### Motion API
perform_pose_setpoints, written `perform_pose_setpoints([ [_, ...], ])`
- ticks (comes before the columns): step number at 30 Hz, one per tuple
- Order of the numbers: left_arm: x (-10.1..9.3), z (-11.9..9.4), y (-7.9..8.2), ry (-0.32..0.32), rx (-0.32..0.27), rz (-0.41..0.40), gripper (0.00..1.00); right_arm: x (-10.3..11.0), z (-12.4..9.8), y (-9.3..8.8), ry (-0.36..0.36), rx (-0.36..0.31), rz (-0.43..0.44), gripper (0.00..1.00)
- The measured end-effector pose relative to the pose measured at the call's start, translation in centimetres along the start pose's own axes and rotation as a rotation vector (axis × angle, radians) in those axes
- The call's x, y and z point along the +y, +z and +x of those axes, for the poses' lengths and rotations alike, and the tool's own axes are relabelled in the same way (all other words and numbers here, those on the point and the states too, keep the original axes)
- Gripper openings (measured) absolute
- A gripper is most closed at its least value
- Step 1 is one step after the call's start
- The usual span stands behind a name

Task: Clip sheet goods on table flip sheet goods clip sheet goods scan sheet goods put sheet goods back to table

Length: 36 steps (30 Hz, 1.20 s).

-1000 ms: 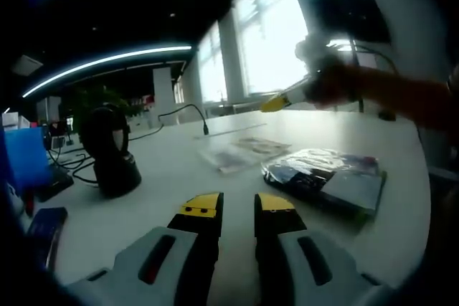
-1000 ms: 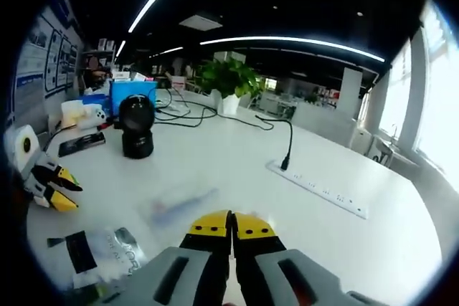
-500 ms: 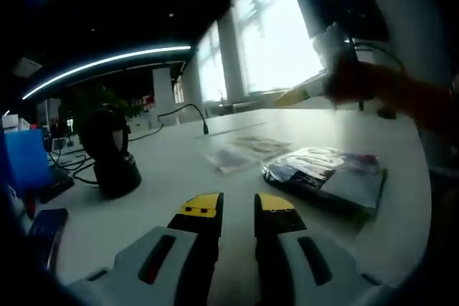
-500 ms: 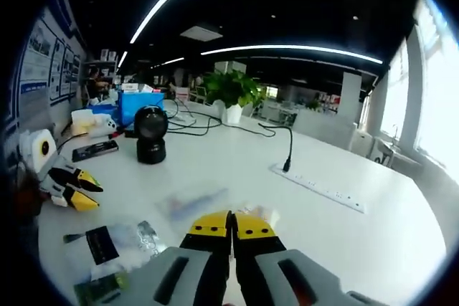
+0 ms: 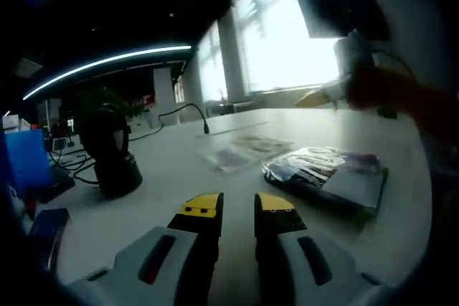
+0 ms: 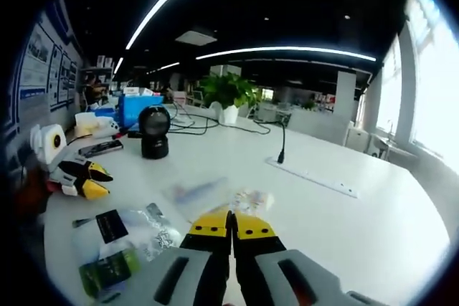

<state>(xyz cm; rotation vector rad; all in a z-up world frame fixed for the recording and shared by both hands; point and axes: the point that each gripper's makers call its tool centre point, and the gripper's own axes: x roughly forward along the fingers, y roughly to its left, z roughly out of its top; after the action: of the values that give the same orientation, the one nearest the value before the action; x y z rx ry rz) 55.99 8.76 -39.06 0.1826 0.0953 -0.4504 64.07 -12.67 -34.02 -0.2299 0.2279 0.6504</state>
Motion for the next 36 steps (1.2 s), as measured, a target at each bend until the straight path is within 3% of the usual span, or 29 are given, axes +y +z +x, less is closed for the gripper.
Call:
perform_pose_setpoints([
  [36, 0.1, 0.0, 0.0, 0.004, -0.005, -0.010, 0.11, 1.1, -5.5, -3.4, -0.019, -0.069, 0.049, 0.00],
])
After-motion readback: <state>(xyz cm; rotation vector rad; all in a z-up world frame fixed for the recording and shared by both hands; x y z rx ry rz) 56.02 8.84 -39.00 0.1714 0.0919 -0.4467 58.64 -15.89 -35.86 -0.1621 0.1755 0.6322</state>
